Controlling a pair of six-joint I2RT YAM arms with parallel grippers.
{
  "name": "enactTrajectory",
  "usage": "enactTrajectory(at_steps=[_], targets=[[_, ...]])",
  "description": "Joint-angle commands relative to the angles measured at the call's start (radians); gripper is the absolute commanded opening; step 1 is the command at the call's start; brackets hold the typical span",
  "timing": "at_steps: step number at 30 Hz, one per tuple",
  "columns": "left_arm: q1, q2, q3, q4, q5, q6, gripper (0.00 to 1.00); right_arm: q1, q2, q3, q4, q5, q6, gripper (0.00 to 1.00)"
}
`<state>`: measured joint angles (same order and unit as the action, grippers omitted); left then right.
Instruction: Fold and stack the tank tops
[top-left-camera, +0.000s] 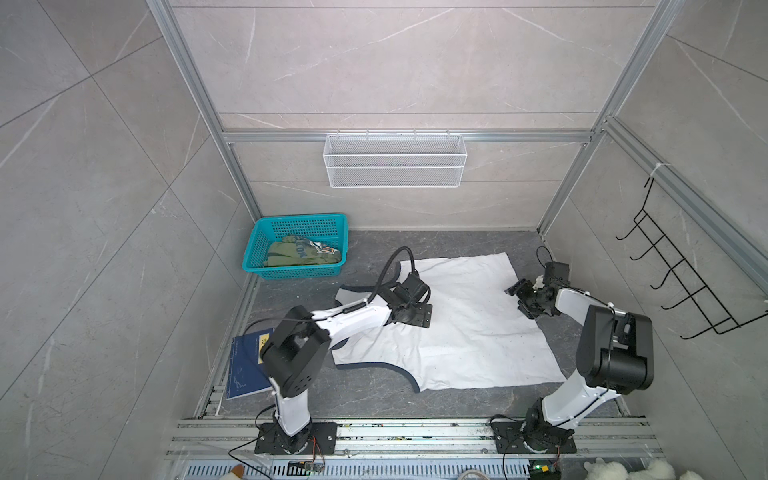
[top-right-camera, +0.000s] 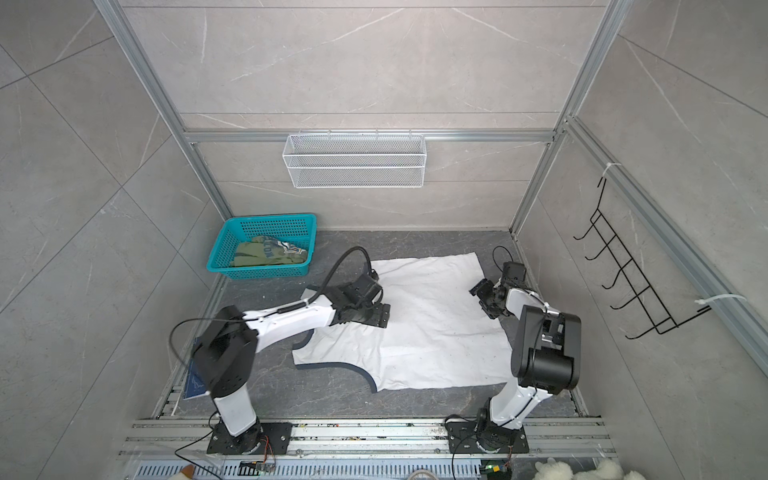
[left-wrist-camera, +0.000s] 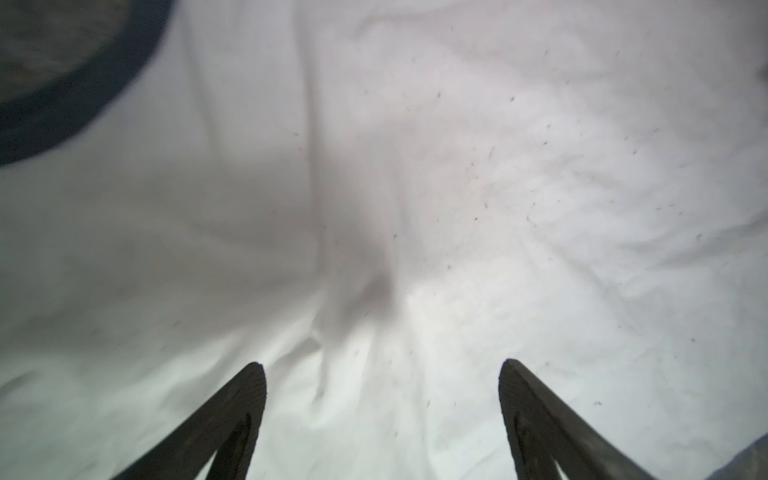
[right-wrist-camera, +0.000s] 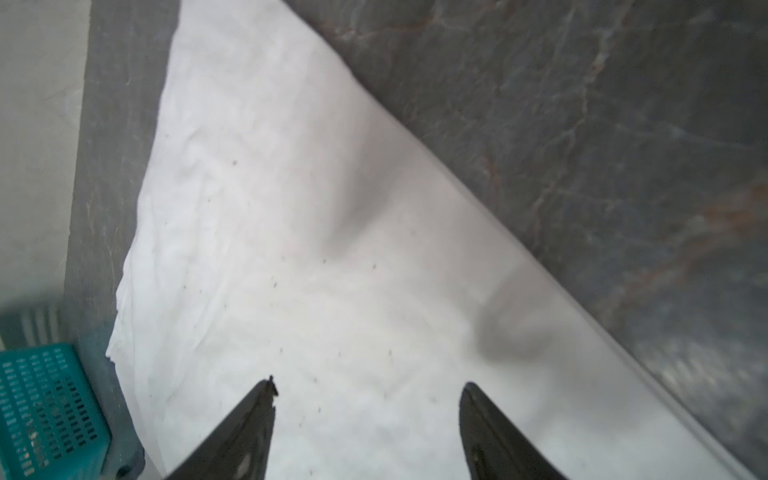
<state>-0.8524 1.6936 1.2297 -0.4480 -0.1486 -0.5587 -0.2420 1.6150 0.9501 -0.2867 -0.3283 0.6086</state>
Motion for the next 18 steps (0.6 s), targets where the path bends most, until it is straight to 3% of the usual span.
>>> enactTrajectory(at_steps=[1,9,15,18], targets=[[-0.013,-0.153,-0.104,-0.113,-0.071,-0.074,0.87,0.038,-0.178,-0.061,-0.144,0.020,-0.083,0.72],[-0.269,-0.205,-0.193,-0.196,-0.098,-0.074,0.80,0.053,-0.510,-0.211,-0.427,0.059,-0.154,0.71],[-0.475,-0.102,-0.134,-0.190,-0.072,-0.040,0.76,0.029,-0.593,-0.216,-0.565,0.267,-0.020,0.72],[-0.533,-0.056,-0.133,-0.197,-0.082,-0.038,0.75,-0.072,-0.603,-0.236,-0.569,0.267,0.014,0.71]])
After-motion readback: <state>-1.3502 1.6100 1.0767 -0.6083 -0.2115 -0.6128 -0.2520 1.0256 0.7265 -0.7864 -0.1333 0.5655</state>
